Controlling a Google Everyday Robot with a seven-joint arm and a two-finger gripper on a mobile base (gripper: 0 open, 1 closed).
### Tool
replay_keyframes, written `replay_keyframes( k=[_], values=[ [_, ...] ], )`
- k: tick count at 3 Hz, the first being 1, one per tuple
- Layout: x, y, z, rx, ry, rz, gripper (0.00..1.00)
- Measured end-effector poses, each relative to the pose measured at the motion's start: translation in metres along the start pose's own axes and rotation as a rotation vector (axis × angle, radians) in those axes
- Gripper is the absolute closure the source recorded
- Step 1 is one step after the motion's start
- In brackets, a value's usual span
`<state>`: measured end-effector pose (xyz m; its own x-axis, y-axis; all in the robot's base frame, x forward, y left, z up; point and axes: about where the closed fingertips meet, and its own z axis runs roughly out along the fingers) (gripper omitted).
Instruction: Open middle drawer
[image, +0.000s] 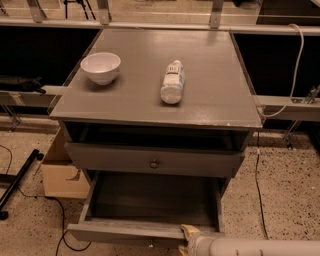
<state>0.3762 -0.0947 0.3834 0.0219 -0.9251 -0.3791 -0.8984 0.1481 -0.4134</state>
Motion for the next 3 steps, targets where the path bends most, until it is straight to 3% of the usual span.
replay_keyframes(
  k=[1,3],
  values=[
    [0.0000,0.0000,0.0000,0.000,0.000,0.000,0.04],
    [0.0000,0.0000,0.0000,0.000,0.000,0.000,0.00]
  ],
)
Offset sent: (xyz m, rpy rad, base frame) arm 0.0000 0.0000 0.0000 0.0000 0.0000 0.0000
